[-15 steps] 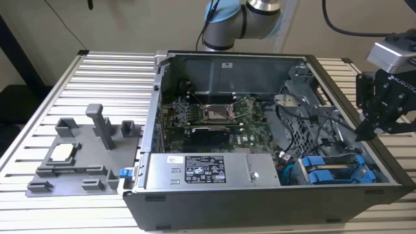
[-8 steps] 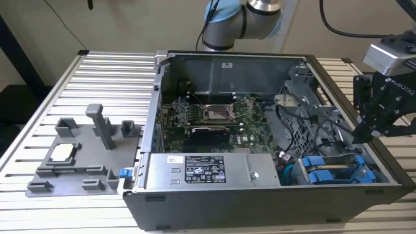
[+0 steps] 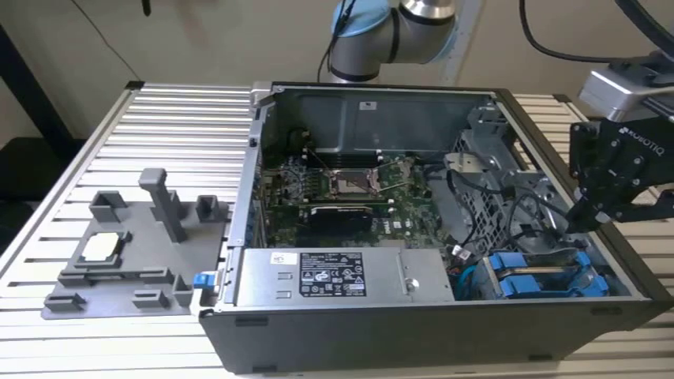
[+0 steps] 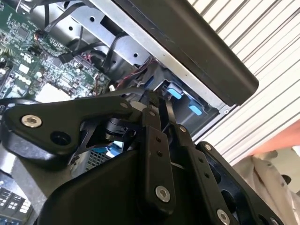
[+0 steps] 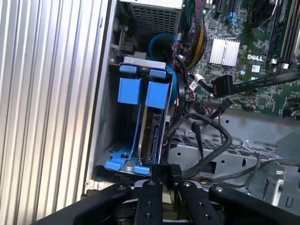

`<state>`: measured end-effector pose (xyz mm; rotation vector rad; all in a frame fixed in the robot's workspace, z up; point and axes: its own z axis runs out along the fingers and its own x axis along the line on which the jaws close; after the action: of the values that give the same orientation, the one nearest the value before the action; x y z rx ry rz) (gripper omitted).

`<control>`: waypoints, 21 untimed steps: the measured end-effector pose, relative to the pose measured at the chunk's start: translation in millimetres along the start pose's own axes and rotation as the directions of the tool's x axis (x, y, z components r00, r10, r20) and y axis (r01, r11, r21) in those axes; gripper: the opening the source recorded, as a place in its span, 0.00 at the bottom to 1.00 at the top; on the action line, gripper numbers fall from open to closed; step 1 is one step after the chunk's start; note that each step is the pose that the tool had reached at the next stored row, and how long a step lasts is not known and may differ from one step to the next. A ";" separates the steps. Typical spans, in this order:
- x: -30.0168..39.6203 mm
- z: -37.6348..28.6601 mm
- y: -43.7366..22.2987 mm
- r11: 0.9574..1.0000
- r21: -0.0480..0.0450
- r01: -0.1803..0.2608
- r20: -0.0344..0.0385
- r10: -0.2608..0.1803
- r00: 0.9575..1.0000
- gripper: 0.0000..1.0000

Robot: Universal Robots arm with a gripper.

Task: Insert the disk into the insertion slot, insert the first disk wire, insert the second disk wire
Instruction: 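Insert the first disk wire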

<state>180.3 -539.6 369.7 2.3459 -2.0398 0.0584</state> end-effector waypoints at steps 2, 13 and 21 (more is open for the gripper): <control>-0.1 0.5 0.4 1.000 0.000 -0.016 0.002 0.016 1.000 0.19; 9.5 6.9 9.7 1.000 0.000 -0.023 0.009 0.023 1.000 0.19; 9.8 11.8 10.4 1.000 0.000 -0.023 0.010 0.023 1.000 0.19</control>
<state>171.5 -551.2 358.4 2.3278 -2.0720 0.0472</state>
